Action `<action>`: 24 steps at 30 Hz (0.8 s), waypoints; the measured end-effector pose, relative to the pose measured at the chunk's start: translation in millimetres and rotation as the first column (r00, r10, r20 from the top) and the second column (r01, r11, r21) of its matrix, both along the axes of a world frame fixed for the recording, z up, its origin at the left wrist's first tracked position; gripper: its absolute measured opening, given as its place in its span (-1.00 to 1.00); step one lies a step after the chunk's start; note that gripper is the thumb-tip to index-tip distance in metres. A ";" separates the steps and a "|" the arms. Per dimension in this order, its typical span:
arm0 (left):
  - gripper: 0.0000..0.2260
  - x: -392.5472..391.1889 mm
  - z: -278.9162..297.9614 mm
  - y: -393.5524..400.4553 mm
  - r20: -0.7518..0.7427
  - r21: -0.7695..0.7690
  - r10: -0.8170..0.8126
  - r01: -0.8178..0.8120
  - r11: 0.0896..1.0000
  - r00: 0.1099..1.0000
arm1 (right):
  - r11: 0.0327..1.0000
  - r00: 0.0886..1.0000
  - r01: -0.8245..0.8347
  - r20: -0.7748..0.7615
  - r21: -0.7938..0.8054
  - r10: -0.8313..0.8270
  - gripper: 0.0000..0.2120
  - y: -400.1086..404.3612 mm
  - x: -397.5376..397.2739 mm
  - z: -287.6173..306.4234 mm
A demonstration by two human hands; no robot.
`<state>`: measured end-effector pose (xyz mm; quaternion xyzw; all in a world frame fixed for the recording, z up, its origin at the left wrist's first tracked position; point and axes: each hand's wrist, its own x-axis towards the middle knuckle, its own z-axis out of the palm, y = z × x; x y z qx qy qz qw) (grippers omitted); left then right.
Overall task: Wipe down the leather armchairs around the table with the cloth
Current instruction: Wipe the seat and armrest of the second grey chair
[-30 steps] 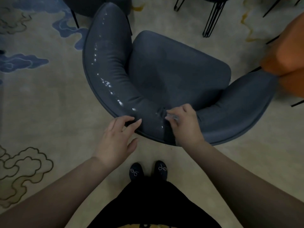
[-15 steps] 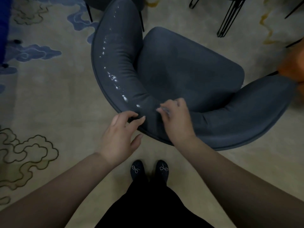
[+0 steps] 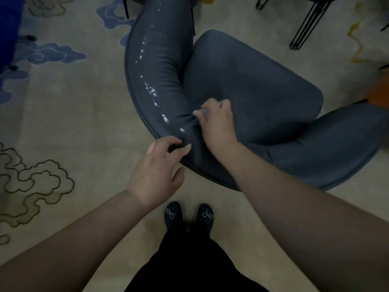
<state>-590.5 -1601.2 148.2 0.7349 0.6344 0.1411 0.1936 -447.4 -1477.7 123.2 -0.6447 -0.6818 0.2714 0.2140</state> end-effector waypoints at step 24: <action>-0.26 73.5 -8.0 3.3 0.191 -0.168 0.807 -0.792 0.587 0.558 | 0.908 0.878 -0.375 -0.385 -0.188 0.283 -0.56 15.8 62.1 -30.2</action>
